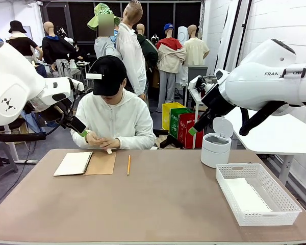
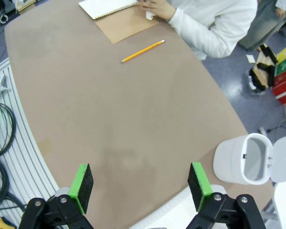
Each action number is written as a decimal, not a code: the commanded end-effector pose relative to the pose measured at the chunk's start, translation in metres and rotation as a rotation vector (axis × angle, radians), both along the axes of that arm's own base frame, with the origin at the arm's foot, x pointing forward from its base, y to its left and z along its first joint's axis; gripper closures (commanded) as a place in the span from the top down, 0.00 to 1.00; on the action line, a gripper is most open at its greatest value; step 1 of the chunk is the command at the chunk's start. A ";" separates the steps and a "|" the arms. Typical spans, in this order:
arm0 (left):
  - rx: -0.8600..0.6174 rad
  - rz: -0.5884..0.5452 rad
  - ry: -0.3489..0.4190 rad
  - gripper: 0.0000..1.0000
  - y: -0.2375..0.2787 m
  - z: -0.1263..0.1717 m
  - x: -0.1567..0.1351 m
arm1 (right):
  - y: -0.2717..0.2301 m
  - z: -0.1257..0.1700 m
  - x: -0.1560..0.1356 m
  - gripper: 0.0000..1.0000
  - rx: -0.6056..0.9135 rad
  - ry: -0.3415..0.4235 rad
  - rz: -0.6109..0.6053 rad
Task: Sort the paper based on its condition.
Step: If a person hands you a paper, place it in the Organizing basket , and if it's crumpled, put it in the Trash can.
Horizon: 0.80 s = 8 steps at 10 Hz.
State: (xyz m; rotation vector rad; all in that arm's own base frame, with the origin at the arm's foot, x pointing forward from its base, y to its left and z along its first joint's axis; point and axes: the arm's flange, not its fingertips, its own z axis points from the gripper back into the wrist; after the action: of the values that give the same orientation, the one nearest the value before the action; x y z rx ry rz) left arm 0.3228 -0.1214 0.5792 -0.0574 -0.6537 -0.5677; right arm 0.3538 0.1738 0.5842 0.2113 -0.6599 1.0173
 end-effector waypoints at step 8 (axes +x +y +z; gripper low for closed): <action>-0.007 0.001 -0.002 1.00 0.001 0.000 0.000 | 0.000 -0.001 0.001 1.00 -0.002 -0.004 -0.003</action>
State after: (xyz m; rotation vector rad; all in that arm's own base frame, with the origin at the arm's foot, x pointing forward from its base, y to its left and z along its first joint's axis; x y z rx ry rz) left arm 0.3228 -0.1214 0.5792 -0.0574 -0.6537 -0.5677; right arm 0.3538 0.1738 0.5842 0.2113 -0.6598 1.0173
